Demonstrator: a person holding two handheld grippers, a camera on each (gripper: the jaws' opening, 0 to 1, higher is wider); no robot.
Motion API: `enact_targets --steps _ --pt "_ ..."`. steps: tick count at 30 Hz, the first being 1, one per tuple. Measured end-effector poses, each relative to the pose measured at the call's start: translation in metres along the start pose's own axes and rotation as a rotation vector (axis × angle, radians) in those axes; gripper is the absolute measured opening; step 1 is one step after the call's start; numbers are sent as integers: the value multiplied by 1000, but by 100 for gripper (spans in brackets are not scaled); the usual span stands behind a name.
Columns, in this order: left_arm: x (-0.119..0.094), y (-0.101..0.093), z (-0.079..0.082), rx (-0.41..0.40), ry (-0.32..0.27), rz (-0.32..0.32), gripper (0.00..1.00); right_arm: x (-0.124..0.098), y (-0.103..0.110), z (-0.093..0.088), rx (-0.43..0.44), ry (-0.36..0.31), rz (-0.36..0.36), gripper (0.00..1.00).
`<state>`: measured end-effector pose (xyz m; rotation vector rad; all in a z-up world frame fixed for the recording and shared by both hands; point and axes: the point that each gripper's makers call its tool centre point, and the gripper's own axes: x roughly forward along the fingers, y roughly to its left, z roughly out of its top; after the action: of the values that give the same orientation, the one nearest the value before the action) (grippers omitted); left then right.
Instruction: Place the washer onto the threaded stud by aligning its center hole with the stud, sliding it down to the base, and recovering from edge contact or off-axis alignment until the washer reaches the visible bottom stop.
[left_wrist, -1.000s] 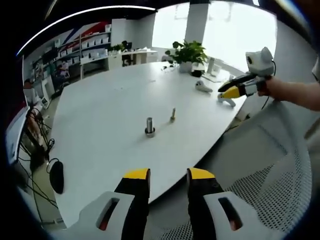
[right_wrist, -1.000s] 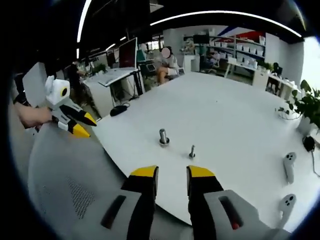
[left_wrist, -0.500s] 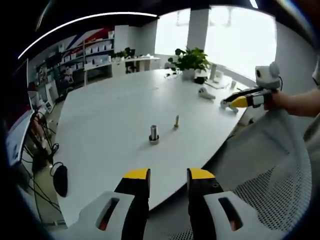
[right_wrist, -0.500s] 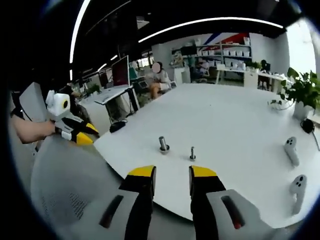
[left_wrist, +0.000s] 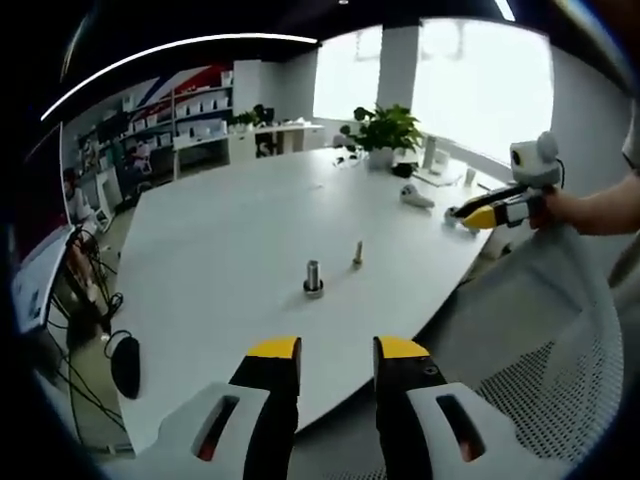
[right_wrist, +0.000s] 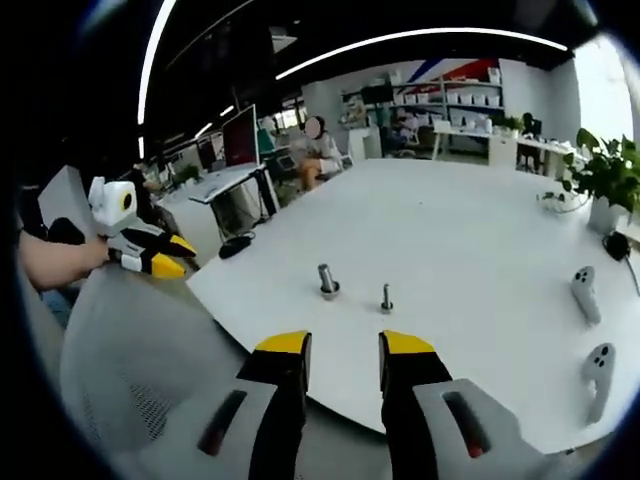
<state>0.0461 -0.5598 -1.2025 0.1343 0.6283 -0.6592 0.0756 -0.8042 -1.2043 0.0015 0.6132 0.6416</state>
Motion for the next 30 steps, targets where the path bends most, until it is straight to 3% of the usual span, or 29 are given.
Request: enact_targets --steps 13,18,21,30 --pt "-1 4 3 -11 -12 21 27 1 -2 -4 8 22 -9 29" --pt "-1 7 2 -12 -3 38 27 3 -4 -13 14 67 -15 29" --pt "-3 9 5 -22 -25 51 27 2 -2 -12 10 60 -6 29" --pt "-1 17 -2 -43 10 93 27 3 2 -14 19 67 19 29"
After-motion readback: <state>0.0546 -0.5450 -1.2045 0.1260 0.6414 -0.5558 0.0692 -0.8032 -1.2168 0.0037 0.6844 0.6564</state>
